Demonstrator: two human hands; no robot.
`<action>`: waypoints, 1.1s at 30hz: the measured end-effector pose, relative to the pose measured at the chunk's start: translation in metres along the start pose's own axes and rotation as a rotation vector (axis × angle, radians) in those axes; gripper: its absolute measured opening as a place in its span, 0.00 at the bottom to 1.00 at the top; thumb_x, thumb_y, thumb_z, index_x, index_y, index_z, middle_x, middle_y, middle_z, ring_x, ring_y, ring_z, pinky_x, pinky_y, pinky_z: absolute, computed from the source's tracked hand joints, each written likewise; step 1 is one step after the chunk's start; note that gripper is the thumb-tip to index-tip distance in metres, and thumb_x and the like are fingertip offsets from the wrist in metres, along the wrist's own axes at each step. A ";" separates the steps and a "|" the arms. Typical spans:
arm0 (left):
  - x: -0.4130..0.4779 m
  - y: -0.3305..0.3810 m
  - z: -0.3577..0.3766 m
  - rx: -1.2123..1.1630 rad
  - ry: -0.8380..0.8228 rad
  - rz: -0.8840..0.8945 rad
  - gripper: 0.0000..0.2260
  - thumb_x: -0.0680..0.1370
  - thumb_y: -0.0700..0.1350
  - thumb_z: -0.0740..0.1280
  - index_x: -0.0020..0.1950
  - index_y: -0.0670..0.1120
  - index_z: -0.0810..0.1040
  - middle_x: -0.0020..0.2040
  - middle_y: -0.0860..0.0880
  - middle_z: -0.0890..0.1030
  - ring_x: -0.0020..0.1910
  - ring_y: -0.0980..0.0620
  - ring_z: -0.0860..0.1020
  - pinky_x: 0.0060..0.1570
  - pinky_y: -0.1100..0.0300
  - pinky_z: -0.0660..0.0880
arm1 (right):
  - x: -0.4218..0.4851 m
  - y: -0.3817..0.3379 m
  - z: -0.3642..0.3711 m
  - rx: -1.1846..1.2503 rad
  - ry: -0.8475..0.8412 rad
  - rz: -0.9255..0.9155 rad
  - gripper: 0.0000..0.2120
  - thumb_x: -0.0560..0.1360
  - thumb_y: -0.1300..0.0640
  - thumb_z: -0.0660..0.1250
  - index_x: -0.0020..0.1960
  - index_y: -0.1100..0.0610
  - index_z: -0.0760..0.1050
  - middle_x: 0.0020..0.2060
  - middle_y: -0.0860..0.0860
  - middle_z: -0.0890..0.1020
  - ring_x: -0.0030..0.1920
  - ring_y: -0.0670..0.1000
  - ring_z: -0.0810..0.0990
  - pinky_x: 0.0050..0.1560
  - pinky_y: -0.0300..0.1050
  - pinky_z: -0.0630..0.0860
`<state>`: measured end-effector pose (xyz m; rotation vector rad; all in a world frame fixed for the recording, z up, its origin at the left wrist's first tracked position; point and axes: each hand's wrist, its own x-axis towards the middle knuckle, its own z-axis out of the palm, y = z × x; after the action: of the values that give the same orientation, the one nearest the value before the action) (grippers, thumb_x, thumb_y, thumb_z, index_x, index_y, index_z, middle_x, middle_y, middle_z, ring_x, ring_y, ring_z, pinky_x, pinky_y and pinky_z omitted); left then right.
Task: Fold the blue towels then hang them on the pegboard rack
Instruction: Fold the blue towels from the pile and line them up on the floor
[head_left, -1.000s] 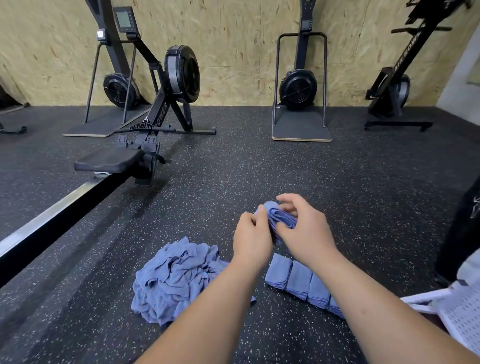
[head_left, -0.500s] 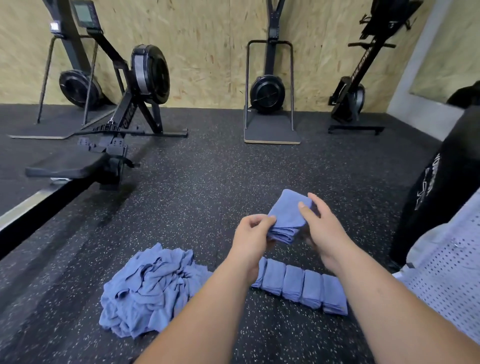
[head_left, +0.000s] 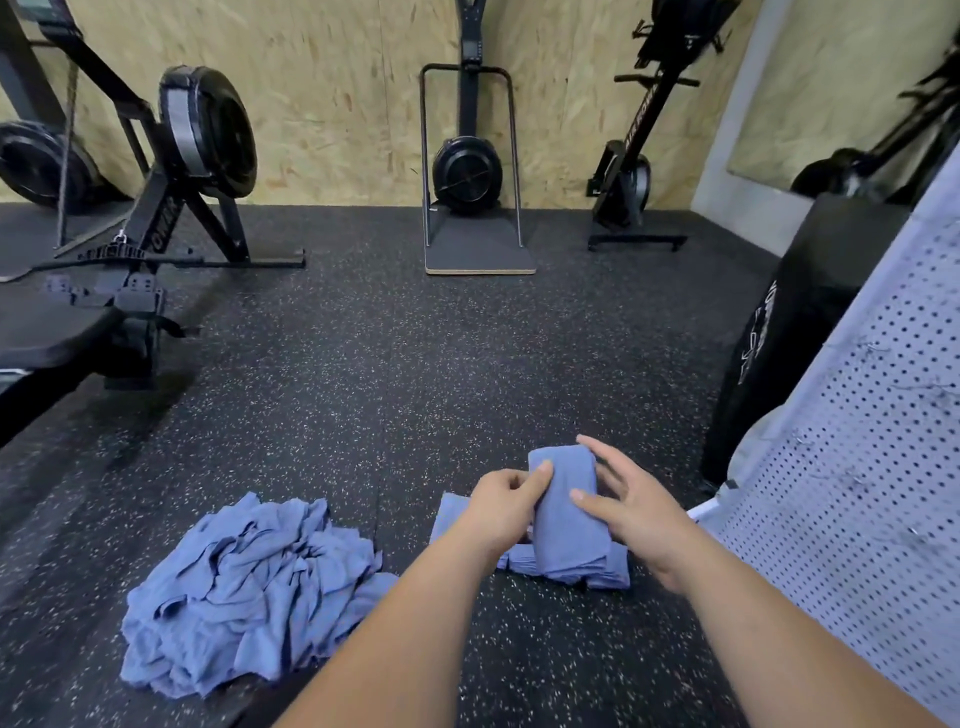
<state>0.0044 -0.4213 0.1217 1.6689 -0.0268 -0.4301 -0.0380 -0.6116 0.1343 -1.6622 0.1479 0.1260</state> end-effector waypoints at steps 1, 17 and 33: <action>0.003 -0.003 0.006 0.001 -0.002 -0.011 0.18 0.85 0.58 0.66 0.53 0.42 0.79 0.47 0.47 0.79 0.43 0.50 0.76 0.38 0.61 0.82 | 0.002 0.004 -0.006 -0.009 -0.006 0.010 0.32 0.79 0.62 0.75 0.75 0.36 0.72 0.71 0.41 0.80 0.71 0.42 0.77 0.71 0.56 0.77; 0.115 -0.098 0.077 0.273 0.010 -0.232 0.20 0.81 0.58 0.71 0.69 0.52 0.72 0.58 0.48 0.83 0.55 0.47 0.81 0.55 0.54 0.78 | 0.052 0.156 -0.043 0.019 0.254 0.235 0.30 0.81 0.59 0.73 0.69 0.26 0.71 0.62 0.49 0.84 0.60 0.49 0.86 0.64 0.56 0.82; 0.190 -0.213 0.151 0.240 -0.249 -0.216 0.24 0.84 0.34 0.64 0.77 0.53 0.73 0.61 0.51 0.78 0.52 0.53 0.80 0.47 0.69 0.78 | 0.105 0.280 -0.104 -0.064 0.348 0.410 0.31 0.78 0.70 0.68 0.67 0.37 0.78 0.65 0.47 0.82 0.61 0.45 0.82 0.59 0.47 0.82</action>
<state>0.0872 -0.5825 -0.1451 1.8518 -0.0858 -0.8241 0.0170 -0.7441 -0.1485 -1.6878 0.7562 0.1500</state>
